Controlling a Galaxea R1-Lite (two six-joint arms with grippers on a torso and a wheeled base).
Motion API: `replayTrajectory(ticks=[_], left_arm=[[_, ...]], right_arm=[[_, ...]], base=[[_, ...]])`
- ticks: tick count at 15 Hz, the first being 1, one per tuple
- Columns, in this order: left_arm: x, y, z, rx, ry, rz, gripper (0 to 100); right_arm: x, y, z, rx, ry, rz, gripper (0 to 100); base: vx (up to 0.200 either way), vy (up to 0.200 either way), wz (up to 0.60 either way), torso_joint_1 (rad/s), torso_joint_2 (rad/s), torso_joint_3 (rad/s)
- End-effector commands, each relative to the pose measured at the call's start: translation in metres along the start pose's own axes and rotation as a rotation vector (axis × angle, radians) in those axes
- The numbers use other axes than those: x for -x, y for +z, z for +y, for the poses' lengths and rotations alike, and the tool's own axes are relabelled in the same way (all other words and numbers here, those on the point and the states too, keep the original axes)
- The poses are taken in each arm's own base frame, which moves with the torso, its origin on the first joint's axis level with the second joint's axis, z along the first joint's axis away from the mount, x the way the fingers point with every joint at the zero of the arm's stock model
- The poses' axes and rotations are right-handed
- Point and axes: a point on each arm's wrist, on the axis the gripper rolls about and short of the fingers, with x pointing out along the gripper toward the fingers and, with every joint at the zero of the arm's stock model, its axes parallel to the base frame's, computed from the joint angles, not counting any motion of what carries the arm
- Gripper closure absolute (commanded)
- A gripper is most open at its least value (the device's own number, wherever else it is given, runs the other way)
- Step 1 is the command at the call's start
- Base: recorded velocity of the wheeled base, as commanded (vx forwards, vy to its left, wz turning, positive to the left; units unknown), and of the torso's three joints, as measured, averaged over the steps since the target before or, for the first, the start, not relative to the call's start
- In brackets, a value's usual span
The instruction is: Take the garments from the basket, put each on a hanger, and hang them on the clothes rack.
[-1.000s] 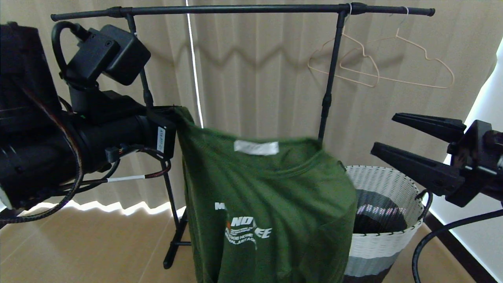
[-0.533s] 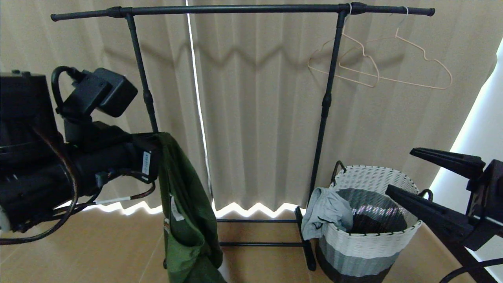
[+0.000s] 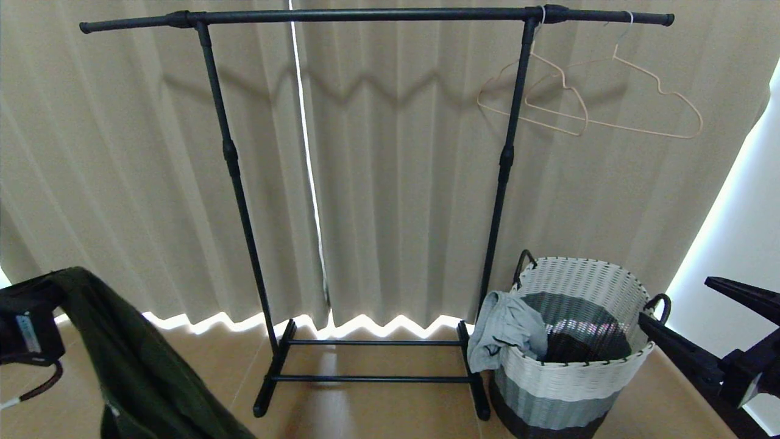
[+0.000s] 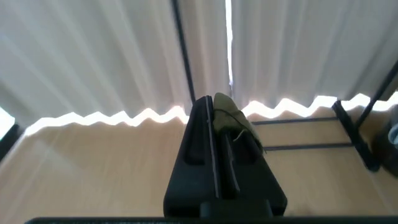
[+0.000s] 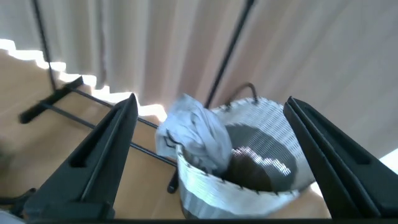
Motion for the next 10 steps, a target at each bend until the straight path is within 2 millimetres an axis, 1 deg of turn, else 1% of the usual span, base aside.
replayTrajectory(ticks=[1,2,3,4,7,10], left_arm=[[0.039,-0.028,0.005,0.042,0.048,-0.053,100],[0.041,-0.034,0.004,0.033,0.03,-0.045,100],[0.039,-0.034,0.003,0.032,0.015,-0.04,100],[0.036,-0.036,0.002,0.031,-0.01,-0.023,100],[0.036,-0.031,0.002,0.039,-0.022,-0.047,100],[0.036,-0.03,0.0,0.035,-0.118,-0.068,100]], right_arm=[[0.009,-0.011,0.0,-0.003,-0.019,0.026,0],[0.013,-0.019,0.001,0.004,-0.026,0.046,0],[0.014,-0.021,0.002,0.029,-0.027,0.051,0],[0.015,-0.021,0.002,0.047,-0.027,0.049,0],[0.027,-0.018,-0.003,0.051,-0.097,0.008,0],[0.026,-0.017,-0.006,0.051,-0.123,0.012,0]], base=[[0.0,0.0,0.0,0.0,0.0,0.0],[0.0,0.0,0.0,0.0,0.0,0.0],[0.0,0.0,0.0,0.0,0.0,0.0],[0.0,0.0,0.0,0.0,0.0,0.0],[0.0,0.0,0.0,0.0,0.0,0.0],[0.0,0.0,0.0,0.0,0.0,0.0]])
